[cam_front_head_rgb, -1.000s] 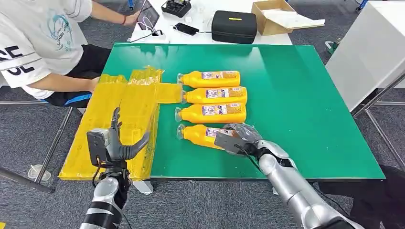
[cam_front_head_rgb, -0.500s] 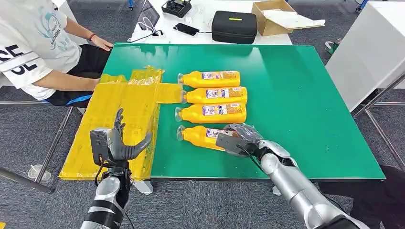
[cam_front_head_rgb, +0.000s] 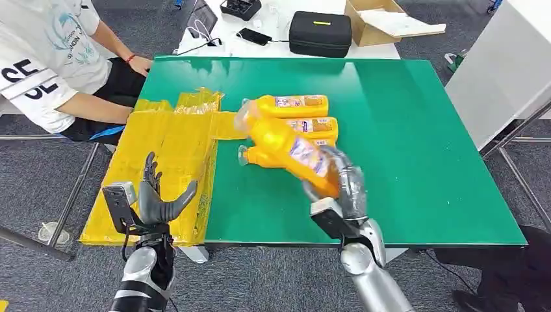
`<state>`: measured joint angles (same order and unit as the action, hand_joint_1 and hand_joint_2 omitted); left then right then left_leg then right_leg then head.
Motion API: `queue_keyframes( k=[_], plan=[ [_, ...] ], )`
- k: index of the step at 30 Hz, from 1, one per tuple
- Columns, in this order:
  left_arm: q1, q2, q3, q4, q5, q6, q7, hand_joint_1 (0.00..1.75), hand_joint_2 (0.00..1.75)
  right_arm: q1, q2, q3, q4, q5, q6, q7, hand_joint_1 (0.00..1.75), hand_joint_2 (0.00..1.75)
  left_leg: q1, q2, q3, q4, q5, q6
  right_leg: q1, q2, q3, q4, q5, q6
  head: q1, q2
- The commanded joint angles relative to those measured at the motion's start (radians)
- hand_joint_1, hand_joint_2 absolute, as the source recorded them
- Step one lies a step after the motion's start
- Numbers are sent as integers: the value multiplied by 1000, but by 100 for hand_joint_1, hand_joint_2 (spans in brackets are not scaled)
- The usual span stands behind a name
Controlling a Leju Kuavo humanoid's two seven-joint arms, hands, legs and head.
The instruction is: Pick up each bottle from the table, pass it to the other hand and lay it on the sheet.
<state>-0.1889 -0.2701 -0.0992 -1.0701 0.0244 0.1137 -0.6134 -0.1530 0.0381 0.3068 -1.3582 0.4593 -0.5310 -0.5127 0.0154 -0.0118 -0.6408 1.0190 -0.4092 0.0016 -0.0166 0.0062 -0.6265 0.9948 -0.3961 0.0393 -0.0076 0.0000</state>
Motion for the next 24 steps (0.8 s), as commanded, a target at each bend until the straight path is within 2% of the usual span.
queue_keyframes(
  k=[1, 3, 8, 12, 16, 17, 21, 24],
  plan=[
    [-14, 5, -14, -15, 33, -8, 9, 0, 175, 57, 76, -108, -140, -30, -34, -48, 175, 175, -1, 1, 3, 0, -2, 1, 0, -1, 3, 0, -2, -1, 0, 0],
    [-21, 4, -22, -18, 80, -22, 15, 0, 175, 71, 95, -125, -163, -31, -105, -110, 175, 175, -1, 1, 1, 0, -1, 1, -1, -1, 1, 0, -1, -1, 0, 0],
    [-8, 9, -47, -67, 172, -73, 47, 0, 175, 109, 116, -151, -206, -68, -163, -140, 175, 175, 0, 0, 2, 1, -2, 0, 0, -2, 2, 1, -2, -2, 0, 0],
    [-13, 31, -78, -40, 279, -235, 98, 0, 175, 102, 128, -146, -83, -96, -106, -178, 175, 175, 0, 1, 3, 0, -1, 1, 0, -1, 2, -1, -1, -1, 0, 0],
    [-21, 39, -94, -24, 283, -275, 100, 0, 175, 100, 130, -127, -36, -85, -104, -185, 175, 175, 0, 2, 2, -1, -1, 0, 0, 0, 2, -2, 0, -1, 0, 0],
    [-30, 45, -107, -15, 280, -300, 104, 0, 175, 96, 129, -113, -17, -99, -82, -185, 175, 175, 0, 3, 6, -2, -2, 1, 1, 0, 6, -3, -1, -2, 0, 0],
    [-51, 57, -161, 7, 263, -408, 117, 0, 175, 84, 128, -18, 81, -121, -98, -185, 175, 175, 0, 2, 4, -2, -1, 0, 1, 0, 4, -2, 0, -2, 0, 0],
    [-51, 57, -161, 7, 263, -408, 117, 0, 175, 84, 128, -18, 81, -121, -98, -185, 175, 175, 0, 3, 3, -1, -1, 0, 0, 1, 2, -2, 0, -1, 1, 0]
  ],
)
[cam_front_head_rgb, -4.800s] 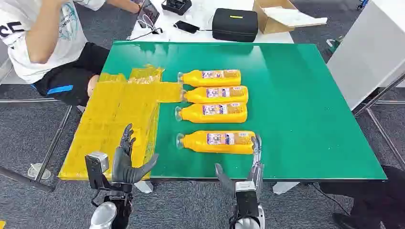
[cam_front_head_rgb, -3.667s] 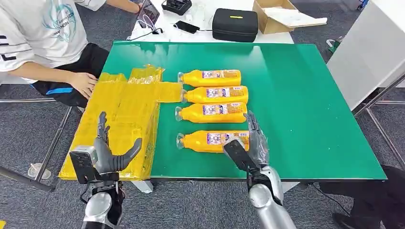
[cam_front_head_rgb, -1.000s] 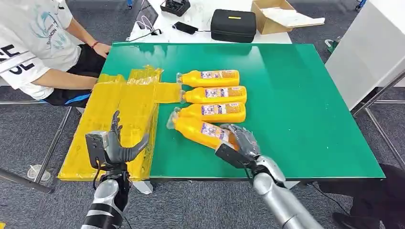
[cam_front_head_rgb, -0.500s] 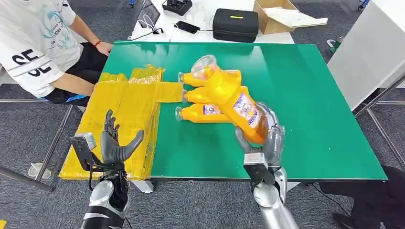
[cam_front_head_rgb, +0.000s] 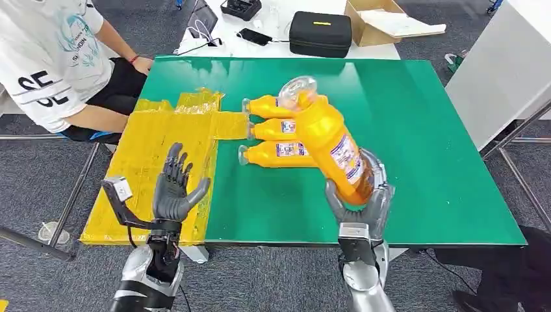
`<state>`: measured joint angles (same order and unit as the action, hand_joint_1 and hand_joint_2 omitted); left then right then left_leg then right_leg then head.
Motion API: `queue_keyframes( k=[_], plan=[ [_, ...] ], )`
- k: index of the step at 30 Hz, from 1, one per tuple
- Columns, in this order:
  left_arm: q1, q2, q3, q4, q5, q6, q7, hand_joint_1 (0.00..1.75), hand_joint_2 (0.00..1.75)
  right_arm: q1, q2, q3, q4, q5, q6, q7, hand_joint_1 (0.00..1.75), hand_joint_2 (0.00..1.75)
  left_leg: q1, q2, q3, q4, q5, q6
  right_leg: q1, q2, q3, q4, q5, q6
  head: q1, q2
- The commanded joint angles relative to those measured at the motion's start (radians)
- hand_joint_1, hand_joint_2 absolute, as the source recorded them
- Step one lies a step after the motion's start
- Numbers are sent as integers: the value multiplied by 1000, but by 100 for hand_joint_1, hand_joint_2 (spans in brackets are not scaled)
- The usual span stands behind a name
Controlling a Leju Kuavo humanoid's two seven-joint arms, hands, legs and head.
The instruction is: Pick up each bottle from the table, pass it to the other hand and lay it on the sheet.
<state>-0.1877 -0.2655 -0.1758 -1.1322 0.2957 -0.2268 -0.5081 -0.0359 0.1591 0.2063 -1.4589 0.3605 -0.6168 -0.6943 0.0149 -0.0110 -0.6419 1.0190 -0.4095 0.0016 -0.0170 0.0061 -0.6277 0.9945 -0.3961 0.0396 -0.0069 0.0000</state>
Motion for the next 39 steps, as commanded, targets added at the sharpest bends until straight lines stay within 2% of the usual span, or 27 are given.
queue_keyframes(
  k=[1, 7, 17, 27, 35, 39],
  plan=[
    [-52, 52, -84, 69, -8, -68, 12, 0, 175, -34, 7, 82, 182, -22, -12, -4, 175, 175, 0, 2, 3, -1, -1, 0, 0, 1, 3, -1, 0, -1, 0, 0],
    [-52, 52, -84, 69, -8, -68, 12, 0, 175, -34, 7, 82, 182, -22, -12, -4, 175, 175, 0, 2, 4, -1, -1, 0, 1, 1, 3, -1, -1, -1, 0, 0],
    [-41, 62, -140, 83, -40, -133, 9, 0, 175, -49, 4, 187, 255, -67, -36, -4, 175, 175, 0, 4, 6, -2, -2, 0, 1, 2, 5, -2, -1, -2, 0, 0],
    [-56, 61, -169, 167, 83, -289, 61, 0, 175, -105, 29, 245, 398, -50, -25, -4, 175, 175, 0, 3, 4, -1, -1, 0, 1, 2, 4, -2, 0, -2, 0, 0],
    [-57, 64, -170, 168, 83, -288, 61, 0, 175, -106, 30, 246, 404, -49, -24, -4, 175, 175, 0, 2, 4, -1, -1, 1, 1, 0, 4, -1, -1, -2, 0, 0],
    [-69, 65, -191, 192, 97, -296, 67, 0, 175, -128, 37, 288, 469, -28, -43, -4, 175, 175, 0, 3, 5, -1, -1, 0, 1, 1, 4, -1, -1, -2, 0, 0]
  ],
)
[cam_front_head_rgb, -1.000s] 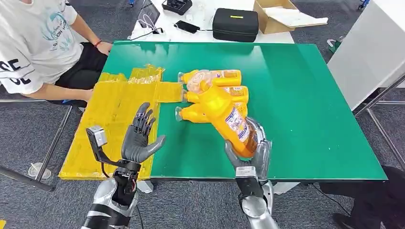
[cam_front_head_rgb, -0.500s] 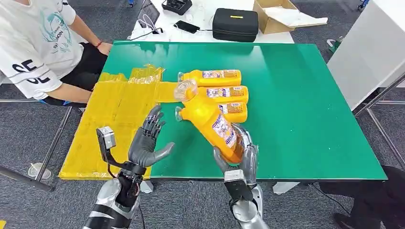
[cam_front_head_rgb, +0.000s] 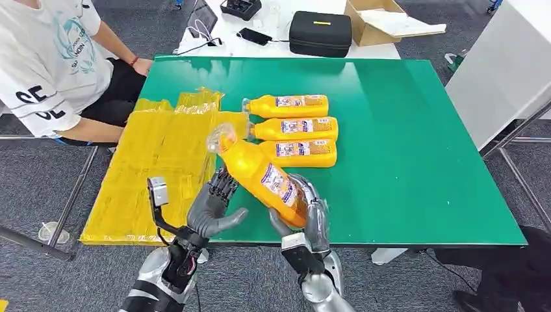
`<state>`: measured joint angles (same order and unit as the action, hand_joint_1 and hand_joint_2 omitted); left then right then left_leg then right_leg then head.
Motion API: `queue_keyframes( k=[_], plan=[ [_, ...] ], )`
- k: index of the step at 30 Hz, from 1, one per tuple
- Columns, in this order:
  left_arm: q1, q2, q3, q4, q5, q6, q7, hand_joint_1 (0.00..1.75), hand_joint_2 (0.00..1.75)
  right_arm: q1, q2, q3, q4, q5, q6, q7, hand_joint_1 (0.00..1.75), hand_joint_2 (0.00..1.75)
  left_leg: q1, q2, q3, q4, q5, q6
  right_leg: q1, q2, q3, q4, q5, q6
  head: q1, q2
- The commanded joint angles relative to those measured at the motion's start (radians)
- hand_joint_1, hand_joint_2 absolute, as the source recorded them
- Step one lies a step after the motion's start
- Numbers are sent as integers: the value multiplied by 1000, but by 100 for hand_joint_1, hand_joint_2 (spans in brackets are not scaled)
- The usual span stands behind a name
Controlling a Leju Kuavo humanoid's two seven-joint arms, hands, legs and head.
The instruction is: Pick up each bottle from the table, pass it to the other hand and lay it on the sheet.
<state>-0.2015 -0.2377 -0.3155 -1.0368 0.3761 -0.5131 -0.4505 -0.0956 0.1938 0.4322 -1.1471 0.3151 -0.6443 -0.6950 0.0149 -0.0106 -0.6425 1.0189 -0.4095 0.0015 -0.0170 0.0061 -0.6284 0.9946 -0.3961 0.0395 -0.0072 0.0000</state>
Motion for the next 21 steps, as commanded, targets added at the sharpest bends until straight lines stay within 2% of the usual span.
queue_keyframes(
  k=[1, 7, 14, 21],
  plan=[
    [-58, 37, -54, 103, 21, -12, 9, 0, 175, -74, 5, 73, 170, 19, -13, -3, 175, 175, 0, 3, 7, -1, -2, 1, 1, 1, 6, -2, -1, -2, 0, 0],
    [-80, 36, -73, 145, 52, -24, 23, 0, 175, -108, 35, 158, 279, 54, -30, -3, 175, 175, 1, 3, 5, -1, -1, 0, 1, 1, 5, -2, 0, -2, 0, 0],
    [-98, 11, -45, 138, -7, 127, -13, 0, 175, -109, 85, 248, 365, 75, -14, -3, 175, 175, 1, 2, 5, -1, -2, 0, 1, 1, 5, -1, -1, -2, 0, 0],
    [-84, -3, -12, 101, 5, 156, -12, 0, 175, -97, 98, 264, 394, 60, 8, -3, 175, 175, 1, 1, 4, 0, -1, 0, 1, -1, 3, -1, -1, -1, 0, 0]
  ],
)
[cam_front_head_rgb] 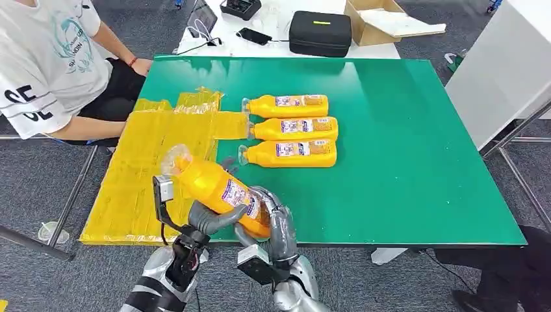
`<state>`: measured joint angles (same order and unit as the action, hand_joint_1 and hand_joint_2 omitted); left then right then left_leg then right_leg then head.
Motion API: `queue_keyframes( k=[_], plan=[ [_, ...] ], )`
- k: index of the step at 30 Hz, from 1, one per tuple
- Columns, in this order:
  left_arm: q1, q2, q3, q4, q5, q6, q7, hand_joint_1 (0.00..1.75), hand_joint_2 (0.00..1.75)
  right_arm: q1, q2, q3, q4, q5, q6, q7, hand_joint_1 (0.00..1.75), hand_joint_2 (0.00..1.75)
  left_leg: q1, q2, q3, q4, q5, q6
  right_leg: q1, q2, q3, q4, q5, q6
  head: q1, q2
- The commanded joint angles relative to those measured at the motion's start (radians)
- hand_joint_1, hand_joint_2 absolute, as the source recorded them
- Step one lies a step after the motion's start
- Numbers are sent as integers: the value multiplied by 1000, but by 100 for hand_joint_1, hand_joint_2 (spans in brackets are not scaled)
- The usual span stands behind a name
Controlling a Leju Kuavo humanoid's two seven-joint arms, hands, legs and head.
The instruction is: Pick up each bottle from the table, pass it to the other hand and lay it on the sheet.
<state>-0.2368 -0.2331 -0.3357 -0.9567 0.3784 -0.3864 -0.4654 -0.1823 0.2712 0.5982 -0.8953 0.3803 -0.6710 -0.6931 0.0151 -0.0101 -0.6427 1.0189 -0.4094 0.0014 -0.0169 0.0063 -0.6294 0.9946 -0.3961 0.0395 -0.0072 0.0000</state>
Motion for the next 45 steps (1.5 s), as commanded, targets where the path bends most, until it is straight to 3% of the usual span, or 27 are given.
queue_keyframes(
  k=[1, 18, 19, 20, 21, 30, 31, 33, 38, 39, 41, 44, 45],
  plan=[
    [-47, -8, 8, 18, 4, 28, 7, 0, 175, -8, 19, 99, 142, -10, 34, -5, 175, 175, 1, 0, 3, 0, -1, 0, 1, -1, 4, -1, -1, -1, 0, 0],
    [-28, -22, 41, -22, 60, 5, 10, 0, 175, -22, 26, 92, 190, -22, 50, -5, 175, 175, 1, -1, 5, 0, -2, 1, 1, -3, 5, -1, -2, -2, 0, 0],
    [-23, -23, 40, -28, 85, -16, 25, 51, 175, -23, 25, 90, 189, -23, 51, -5, 175, 175, 1, -1, 6, 0, -2, 1, 2, -3, 7, -1, -3, -2, 0, 0],
    [-20, -22, 37, -29, 102, -35, 36, 148, 175, -24, 25, 87, 190, -23, 48, -5, 175, 175, 1, -1, 7, 0, -3, 1, 2, -3, 8, -1, -3, -3, 0, 0],
    [-19, -18, 28, -28, 113, -59, 42, 175, 175, -26, 24, 88, 190, -22, 50, -5, 175, 175, 1, -1, 7, 0, -3, 1, 2, -3, 8, -1, -3, -2, 0, 0],
    [-6, -5, -10, -33, 170, -131, 75, 175, 175, -39, 29, 49, 198, 9, 10, -5, 175, 175, 0, 0, 1, 0, 0, 0, 0, -2, 1, 0, -1, -1, 0, 0],
    [-4, -4, -13, -35, 181, -141, 78, 175, 175, -43, 32, 41, 212, 21, -3, -5, 169, 175, 0, -1, 3, 0, -1, 1, 1, -3, 4, 0, -2, -1, 0, 0],
    [1, -2, -14, -43, 188, -139, 82, 175, 175, -49, 40, 14, 231, 35, -17, -5, 0, 175, 0, -1, 5, 0, -2, 1, 1, -3, 6, 0, -2, -2, 0, 0],
    [18, 3, -9, -65, 188, -128, 82, 175, 175, -45, 47, -34, 241, 28, -18, -5, 0, 175, 0, -1, 4, 0, -2, 1, 1, -2, 5, -1, -2, -2, 1, 0],
    [26, 6, -6, -71, 180, -122, 77, 175, 175, -44, 47, -44, 245, 30, -19, -5, 0, 0, 1, 0, 6, 0, -2, 1, 1, -2, 7, -1, -2, -2, 0, 0],
    [32, 6, 10, -82, 152, -94, 54, 175, 175, -37, 45, -64, 227, 33, -22, -5, 0, 0, 0, 2, 4, -1, -2, 1, 1, 0, 4, -1, -1, -2, 0, 0],
    [21, -1, 81, -130, 23, 87, -22, 175, 175, -2, 25, -88, 101, -6, 6, -5, 0, 0, 1, 1, 9, 0, -3, 1, 2, -2, 9, -1, -3, -3, 0, 0],
    [14, -3, 103, -146, -33, 165, -45, 175, 175, 13, 16, -93, 43, -33, 28, -5, 0, 0, 0, 0, 2, 0, -1, 0, 1, -1, 2, 0, -1, -2, 0, 0]
  ],
)
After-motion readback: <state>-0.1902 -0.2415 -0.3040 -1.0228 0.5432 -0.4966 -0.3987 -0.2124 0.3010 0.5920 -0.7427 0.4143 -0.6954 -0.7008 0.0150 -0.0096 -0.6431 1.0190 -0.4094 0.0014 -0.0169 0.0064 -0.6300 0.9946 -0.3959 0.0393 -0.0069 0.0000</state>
